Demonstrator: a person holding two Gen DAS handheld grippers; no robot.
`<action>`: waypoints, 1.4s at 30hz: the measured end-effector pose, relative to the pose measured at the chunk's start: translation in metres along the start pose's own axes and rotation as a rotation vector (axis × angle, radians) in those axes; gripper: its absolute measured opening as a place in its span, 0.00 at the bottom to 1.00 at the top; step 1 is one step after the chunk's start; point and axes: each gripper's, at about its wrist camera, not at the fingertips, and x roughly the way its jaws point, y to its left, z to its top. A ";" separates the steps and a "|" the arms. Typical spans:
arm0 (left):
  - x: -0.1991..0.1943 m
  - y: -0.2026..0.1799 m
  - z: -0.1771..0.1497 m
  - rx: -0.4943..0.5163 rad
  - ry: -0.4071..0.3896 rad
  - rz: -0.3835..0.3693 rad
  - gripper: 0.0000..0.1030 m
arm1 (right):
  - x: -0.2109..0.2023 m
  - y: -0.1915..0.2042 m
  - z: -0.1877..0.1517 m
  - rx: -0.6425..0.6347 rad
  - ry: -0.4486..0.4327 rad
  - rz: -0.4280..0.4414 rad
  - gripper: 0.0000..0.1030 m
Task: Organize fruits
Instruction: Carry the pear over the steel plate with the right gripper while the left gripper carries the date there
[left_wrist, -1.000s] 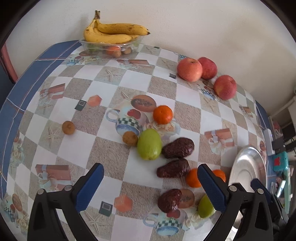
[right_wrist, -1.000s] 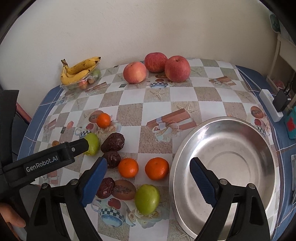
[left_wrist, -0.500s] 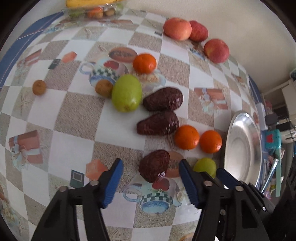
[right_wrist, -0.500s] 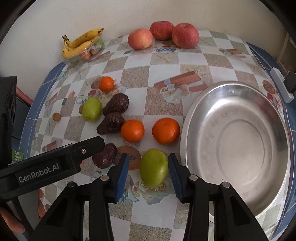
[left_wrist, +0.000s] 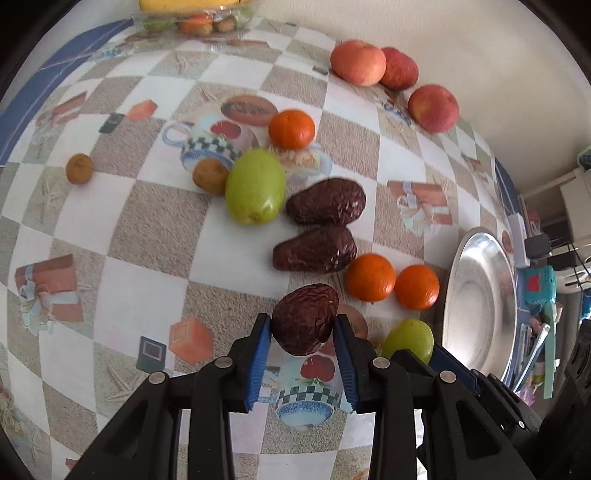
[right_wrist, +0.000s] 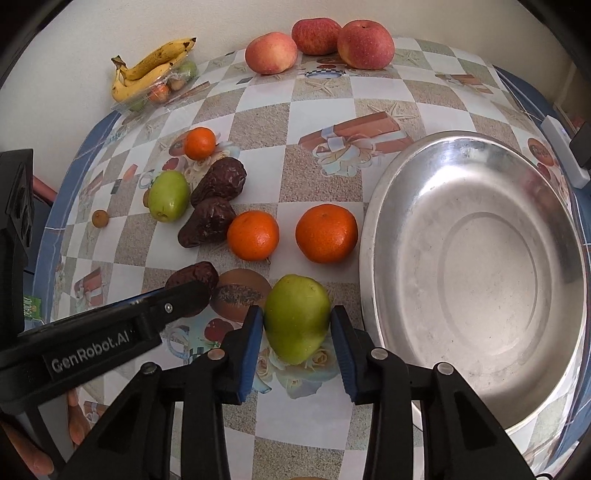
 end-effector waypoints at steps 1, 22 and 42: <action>-0.002 0.001 0.001 -0.001 -0.011 -0.010 0.36 | -0.003 0.000 0.000 0.001 -0.009 0.007 0.38; -0.032 -0.021 0.002 0.050 -0.099 -0.068 0.36 | -0.048 -0.015 0.004 0.065 -0.135 0.060 0.38; -0.005 -0.134 -0.035 0.369 -0.094 -0.168 0.36 | -0.081 -0.136 -0.009 0.367 -0.232 -0.208 0.38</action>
